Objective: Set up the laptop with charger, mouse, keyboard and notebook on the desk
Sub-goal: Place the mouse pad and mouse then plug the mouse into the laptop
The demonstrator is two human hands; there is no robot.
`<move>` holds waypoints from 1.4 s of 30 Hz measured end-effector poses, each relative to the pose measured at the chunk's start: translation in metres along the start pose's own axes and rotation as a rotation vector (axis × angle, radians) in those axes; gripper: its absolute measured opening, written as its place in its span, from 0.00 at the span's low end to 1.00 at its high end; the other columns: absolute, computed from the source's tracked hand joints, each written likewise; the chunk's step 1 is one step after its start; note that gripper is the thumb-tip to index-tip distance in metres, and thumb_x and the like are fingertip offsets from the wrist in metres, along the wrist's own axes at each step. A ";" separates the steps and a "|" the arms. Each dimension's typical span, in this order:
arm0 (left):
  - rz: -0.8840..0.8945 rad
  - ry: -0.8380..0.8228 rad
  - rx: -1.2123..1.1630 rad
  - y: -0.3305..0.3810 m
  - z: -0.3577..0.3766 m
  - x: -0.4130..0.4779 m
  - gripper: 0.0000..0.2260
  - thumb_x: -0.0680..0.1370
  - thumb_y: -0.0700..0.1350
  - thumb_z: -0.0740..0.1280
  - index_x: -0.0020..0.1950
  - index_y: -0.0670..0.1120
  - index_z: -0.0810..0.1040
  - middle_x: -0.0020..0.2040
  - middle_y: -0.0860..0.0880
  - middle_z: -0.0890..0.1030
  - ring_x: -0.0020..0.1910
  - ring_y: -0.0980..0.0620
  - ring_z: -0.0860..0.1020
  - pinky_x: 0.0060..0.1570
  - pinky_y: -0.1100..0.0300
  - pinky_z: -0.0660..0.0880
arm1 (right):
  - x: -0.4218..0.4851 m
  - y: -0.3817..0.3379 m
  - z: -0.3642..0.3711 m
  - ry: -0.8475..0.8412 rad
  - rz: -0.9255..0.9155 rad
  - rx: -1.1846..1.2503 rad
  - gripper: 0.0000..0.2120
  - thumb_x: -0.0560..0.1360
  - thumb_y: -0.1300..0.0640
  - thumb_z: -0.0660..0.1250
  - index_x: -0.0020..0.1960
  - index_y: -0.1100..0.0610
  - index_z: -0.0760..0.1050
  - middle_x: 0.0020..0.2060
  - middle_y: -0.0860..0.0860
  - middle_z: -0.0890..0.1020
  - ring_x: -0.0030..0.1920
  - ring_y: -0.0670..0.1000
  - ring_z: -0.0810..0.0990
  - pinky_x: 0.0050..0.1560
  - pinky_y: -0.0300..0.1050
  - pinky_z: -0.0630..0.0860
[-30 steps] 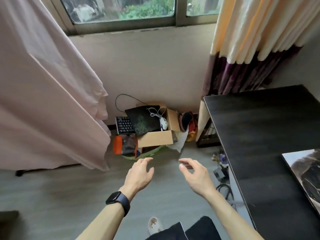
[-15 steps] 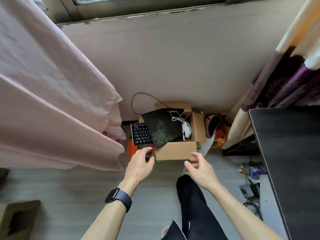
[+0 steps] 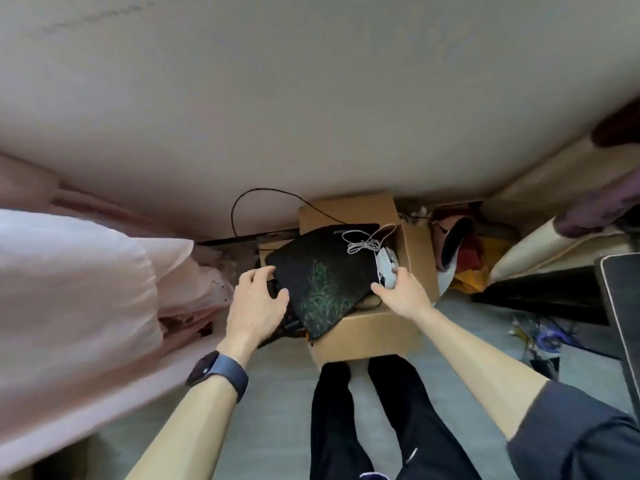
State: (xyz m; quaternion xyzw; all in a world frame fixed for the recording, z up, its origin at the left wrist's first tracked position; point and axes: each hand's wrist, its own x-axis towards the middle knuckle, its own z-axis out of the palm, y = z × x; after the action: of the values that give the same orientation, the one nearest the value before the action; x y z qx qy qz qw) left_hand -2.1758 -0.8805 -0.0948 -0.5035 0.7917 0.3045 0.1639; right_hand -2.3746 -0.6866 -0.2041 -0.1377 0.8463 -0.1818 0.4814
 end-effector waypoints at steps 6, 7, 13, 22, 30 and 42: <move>-0.044 0.004 0.179 -0.021 0.030 0.088 0.33 0.76 0.57 0.66 0.78 0.50 0.59 0.74 0.42 0.65 0.71 0.39 0.66 0.65 0.46 0.70 | 0.106 0.015 0.027 0.029 0.154 -0.049 0.42 0.75 0.37 0.67 0.79 0.60 0.56 0.75 0.59 0.66 0.74 0.63 0.65 0.72 0.55 0.66; -0.050 0.008 0.197 -0.024 0.036 0.098 0.34 0.76 0.57 0.66 0.78 0.49 0.57 0.74 0.41 0.65 0.71 0.38 0.66 0.64 0.45 0.70 | 0.121 0.016 0.031 0.050 0.149 -0.060 0.42 0.75 0.39 0.68 0.79 0.60 0.56 0.75 0.60 0.65 0.74 0.63 0.65 0.72 0.55 0.65; -0.073 -0.008 0.221 -0.041 0.063 0.135 0.35 0.77 0.57 0.65 0.79 0.48 0.56 0.66 0.40 0.74 0.66 0.37 0.72 0.60 0.44 0.74 | 0.189 0.018 0.051 0.056 0.132 -0.098 0.42 0.73 0.43 0.68 0.79 0.56 0.55 0.77 0.58 0.63 0.76 0.62 0.62 0.75 0.52 0.61; 0.006 0.070 0.059 -0.045 0.067 0.137 0.18 0.76 0.54 0.68 0.65 0.52 0.73 0.43 0.50 0.82 0.49 0.44 0.80 0.49 0.49 0.78 | 0.197 0.024 0.073 0.153 0.007 -0.441 0.21 0.83 0.52 0.55 0.68 0.66 0.67 0.63 0.63 0.74 0.63 0.65 0.72 0.64 0.56 0.66; 0.020 0.100 -0.022 -0.015 0.064 0.120 0.15 0.78 0.50 0.69 0.64 0.49 0.75 0.38 0.56 0.77 0.44 0.50 0.78 0.44 0.58 0.71 | 0.190 0.037 0.073 0.145 0.147 -0.142 0.17 0.80 0.50 0.63 0.63 0.59 0.69 0.57 0.65 0.80 0.63 0.68 0.75 0.59 0.58 0.76; -0.009 0.063 -0.098 0.020 0.050 0.081 0.14 0.78 0.49 0.70 0.62 0.48 0.78 0.39 0.54 0.76 0.36 0.61 0.73 0.34 0.73 0.67 | 0.109 0.034 0.068 0.154 -0.023 0.012 0.11 0.84 0.58 0.51 0.51 0.62 0.69 0.50 0.65 0.79 0.52 0.66 0.78 0.51 0.56 0.70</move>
State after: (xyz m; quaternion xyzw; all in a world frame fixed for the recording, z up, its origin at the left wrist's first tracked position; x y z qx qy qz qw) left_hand -2.2311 -0.8988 -0.1720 -0.5239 0.7783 0.3263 0.1154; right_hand -2.3715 -0.7124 -0.3344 -0.1302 0.8781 -0.2026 0.4134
